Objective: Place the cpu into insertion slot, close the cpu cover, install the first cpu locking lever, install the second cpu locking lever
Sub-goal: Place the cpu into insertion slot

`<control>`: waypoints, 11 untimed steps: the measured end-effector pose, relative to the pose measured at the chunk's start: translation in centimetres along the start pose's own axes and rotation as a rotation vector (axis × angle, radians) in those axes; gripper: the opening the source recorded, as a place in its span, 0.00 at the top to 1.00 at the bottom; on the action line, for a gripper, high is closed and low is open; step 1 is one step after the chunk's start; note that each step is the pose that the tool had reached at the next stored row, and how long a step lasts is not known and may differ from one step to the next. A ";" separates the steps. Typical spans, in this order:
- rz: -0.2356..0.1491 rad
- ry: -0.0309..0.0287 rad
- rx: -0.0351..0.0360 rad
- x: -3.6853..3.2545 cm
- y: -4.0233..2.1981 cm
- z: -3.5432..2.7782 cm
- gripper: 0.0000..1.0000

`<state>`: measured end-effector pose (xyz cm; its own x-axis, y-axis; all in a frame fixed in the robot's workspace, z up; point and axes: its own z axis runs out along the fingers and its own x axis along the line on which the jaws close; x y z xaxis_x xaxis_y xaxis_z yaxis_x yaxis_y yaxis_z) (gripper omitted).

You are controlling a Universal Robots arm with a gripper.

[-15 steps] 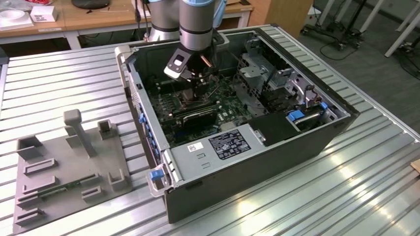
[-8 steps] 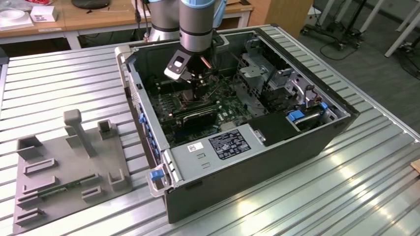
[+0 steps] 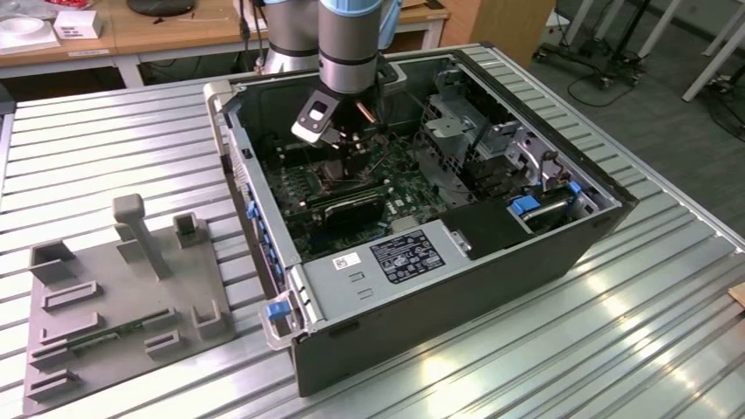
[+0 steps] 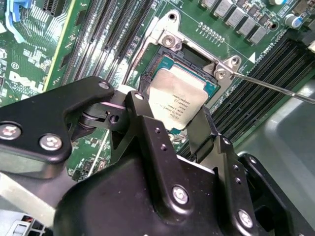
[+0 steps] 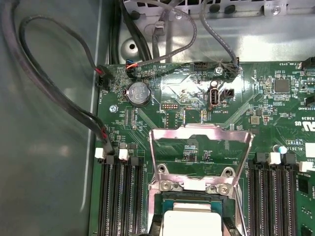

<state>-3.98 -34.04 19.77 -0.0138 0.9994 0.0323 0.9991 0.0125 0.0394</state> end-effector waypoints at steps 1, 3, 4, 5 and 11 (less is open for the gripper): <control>0.000 0.0000 0.0000 0.00 0.00 0.08 0.46; 0.000 -0.0001 0.0000 -0.01 -0.01 0.25 0.46; 0.000 -0.0001 0.0000 -0.01 -0.01 0.29 0.46; 0.000 -0.0002 0.0001 -0.02 -0.01 0.29 0.46; 0.000 0.0002 -0.0002 -0.01 -0.01 0.36 0.46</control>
<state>-3.98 -34.04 19.41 -0.0138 0.9994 0.0325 0.9991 0.0125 0.0396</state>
